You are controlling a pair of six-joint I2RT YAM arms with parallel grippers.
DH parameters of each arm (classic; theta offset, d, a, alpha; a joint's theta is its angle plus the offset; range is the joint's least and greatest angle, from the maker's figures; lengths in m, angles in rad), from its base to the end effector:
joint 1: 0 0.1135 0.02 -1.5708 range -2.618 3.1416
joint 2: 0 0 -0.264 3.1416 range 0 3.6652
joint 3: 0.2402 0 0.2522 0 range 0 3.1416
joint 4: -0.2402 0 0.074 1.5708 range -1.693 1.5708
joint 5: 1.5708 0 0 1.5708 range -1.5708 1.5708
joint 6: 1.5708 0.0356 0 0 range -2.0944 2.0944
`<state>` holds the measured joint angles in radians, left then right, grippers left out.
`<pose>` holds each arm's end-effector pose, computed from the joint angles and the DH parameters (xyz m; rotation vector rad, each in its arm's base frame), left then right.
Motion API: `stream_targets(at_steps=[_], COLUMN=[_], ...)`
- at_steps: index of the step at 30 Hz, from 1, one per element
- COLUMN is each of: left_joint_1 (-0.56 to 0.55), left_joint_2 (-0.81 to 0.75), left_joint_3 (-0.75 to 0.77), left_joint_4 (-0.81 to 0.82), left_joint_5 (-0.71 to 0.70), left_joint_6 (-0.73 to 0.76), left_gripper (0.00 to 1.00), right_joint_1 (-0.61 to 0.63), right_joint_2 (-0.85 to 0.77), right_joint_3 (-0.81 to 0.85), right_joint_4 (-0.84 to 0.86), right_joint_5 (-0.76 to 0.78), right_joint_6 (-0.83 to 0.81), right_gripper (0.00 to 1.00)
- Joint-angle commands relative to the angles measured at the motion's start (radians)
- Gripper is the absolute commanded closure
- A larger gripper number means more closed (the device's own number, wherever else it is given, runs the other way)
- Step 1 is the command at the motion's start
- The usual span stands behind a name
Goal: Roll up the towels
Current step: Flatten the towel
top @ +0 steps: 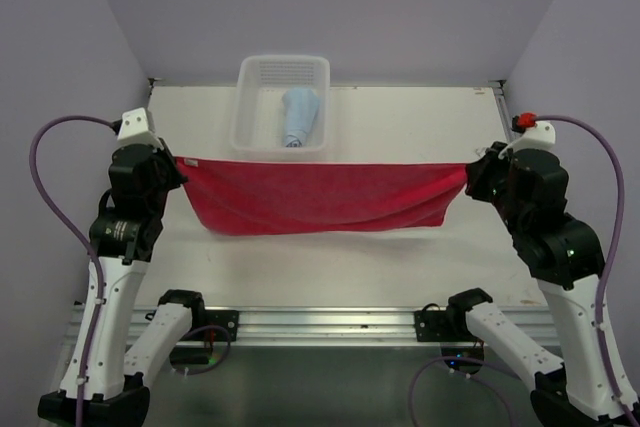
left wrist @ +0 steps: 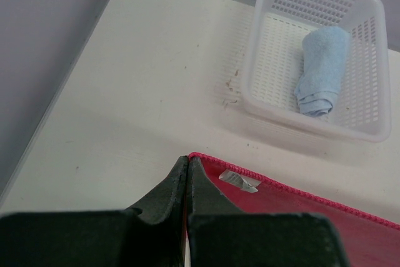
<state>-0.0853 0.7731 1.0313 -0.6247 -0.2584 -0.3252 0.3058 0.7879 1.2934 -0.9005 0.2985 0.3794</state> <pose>0.1540 -0.0040 0.3796 -0.3993 1.8828 -0.0247 0.1164 0.0258 0.4302 0.2658 1.9326 0.1597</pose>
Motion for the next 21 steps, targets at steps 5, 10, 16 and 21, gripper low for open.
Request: stream_targets(at_steps=[5, 10, 16, 21], left_joint_1=[0.009, 0.009, 0.009, 0.009], left_joint_2=[-0.044, -0.087, -0.071, 0.003], left_joint_3=[0.073, 0.059, 0.038, 0.0], left_joint_4=[-0.056, -0.049, -0.026, 0.031], left_joint_5=[-0.064, -0.053, -0.053, -0.019], left_joint_6=[0.034, 0.035, 0.049, 0.051], left_gripper=[1.0, 1.0, 1.0, 1.0], right_joint_1=[-0.004, -0.005, -0.005, -0.004], right_joint_2=[-0.041, -0.047, -0.01, 0.063], right_joint_3=[0.081, 0.092, 0.047, 0.009], right_joint_4=[-0.097, -0.136, -0.115, -0.04], right_joint_5=[0.019, 0.016, 0.008, 0.013], right_joint_6=[0.033, 0.059, 0.072, 0.062], right_gripper=[1.0, 1.0, 1.0, 1.0])
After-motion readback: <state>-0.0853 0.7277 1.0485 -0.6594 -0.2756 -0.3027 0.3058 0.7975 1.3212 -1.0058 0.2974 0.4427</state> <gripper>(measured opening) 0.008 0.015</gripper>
